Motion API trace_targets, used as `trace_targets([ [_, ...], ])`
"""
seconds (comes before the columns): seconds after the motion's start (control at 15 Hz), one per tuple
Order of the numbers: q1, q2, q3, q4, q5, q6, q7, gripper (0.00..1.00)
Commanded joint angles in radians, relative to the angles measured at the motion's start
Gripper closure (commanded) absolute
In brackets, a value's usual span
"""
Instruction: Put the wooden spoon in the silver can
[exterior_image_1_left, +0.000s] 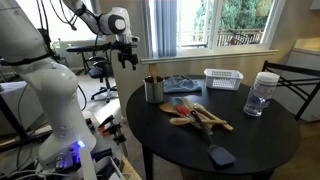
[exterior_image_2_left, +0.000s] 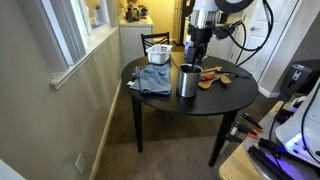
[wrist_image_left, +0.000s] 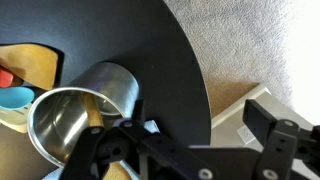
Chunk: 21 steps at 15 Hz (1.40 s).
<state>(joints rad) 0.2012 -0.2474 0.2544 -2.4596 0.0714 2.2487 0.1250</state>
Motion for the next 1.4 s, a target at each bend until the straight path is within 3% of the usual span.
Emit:
trace_targets([
  [0.0,0.008,0.001,-0.008,0.001,-0.003,-0.001,0.002,0.0],
  [0.53,0.01,-0.006,-0.008,-0.008,0.001,0.005,-0.001,0.0],
  [0.87,0.061,-0.077,-0.075,-0.098,0.251,0.113,-0.161,0.0],
  [1.07,0.064,-0.141,-0.119,-0.144,0.319,0.068,-0.227,0.0],
  [1.33,0.045,-0.265,-0.167,-0.208,0.291,-0.02,-0.26,0.0],
])
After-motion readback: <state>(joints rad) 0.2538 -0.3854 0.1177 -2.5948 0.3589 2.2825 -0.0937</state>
